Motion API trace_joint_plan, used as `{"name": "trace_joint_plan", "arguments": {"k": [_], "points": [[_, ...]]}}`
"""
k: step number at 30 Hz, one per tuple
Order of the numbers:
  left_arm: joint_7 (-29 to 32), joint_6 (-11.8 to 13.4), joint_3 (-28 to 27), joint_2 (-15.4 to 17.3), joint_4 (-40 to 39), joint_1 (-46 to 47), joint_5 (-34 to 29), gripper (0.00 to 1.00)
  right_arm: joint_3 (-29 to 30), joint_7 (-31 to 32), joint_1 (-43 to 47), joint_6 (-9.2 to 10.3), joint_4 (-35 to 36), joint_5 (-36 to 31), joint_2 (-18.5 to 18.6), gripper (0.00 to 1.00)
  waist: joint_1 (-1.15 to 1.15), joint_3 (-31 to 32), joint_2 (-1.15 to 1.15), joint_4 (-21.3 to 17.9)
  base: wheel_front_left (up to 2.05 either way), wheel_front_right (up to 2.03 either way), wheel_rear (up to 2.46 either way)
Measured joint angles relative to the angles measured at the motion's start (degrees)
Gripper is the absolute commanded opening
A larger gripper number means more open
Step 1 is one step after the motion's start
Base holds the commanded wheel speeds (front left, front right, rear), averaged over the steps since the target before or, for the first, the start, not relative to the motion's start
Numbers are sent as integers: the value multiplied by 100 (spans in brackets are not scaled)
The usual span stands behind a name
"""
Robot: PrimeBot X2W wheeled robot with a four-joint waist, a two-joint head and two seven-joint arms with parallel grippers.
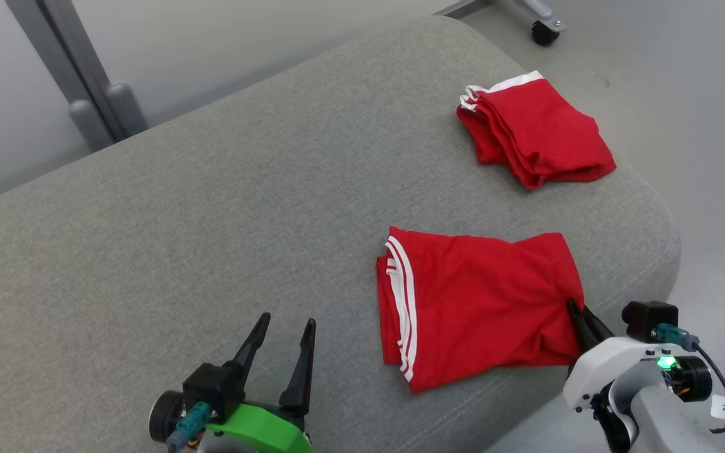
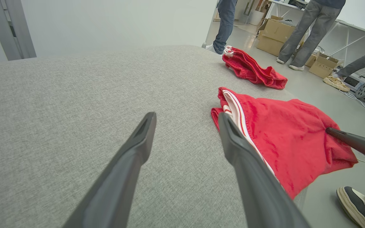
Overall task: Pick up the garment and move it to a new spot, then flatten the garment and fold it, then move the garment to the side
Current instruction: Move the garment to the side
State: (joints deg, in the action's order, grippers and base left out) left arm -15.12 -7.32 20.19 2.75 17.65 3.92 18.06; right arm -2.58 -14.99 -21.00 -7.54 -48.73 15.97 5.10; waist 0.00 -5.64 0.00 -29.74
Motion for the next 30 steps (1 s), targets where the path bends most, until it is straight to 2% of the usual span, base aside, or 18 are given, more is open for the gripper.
{"name": "trace_joint_plan", "arguments": {"k": [6,11,16,21,25,26,27,28,30], "points": [[0,-4,-57,0,-49,-4,-165,100,-26,43,-509,0,157,-29,94,0,0,-136,0,79,0,0,0],[0,-5,-43,26,-63,125,-477,100,-252,302,-1560,0,305,-157,213,0,0,-398,0,182,0,0,0],[0,-7,-5,240,-78,368,-522,100,-83,491,-2701,0,140,-389,469,0,0,-722,0,312,0,0,0],[0,-5,181,461,-66,661,-533,100,799,511,-3395,0,-483,-882,1095,0,0,-1036,0,527,0,0,0],[0,-7,365,586,-13,769,-572,100,1630,520,-3534,0,-977,-1627,1597,0,0,-1221,0,742,0,0,0],[0,-7,354,598,3,779,-563,100,1883,538,-3529,0,-1083,-1825,1690,15,0,-1263,0,794,0,0,0],[0,-7,344,602,8,790,-555,100,2109,536,-3516,0,-1135,-1962,1741,60,0,-1294,0,831,0,0,0],[0,-7,328,609,19,805,-550,100,2345,505,-3489,0,-1161,-2145,1769,100,0,-1330,0,876,0,0,0],[0,-7,270,609,31,826,-549,100,2793,421,-3409,1,-1165,-2403,1753,100,0,-1380,0,947,0,0,0]]}}
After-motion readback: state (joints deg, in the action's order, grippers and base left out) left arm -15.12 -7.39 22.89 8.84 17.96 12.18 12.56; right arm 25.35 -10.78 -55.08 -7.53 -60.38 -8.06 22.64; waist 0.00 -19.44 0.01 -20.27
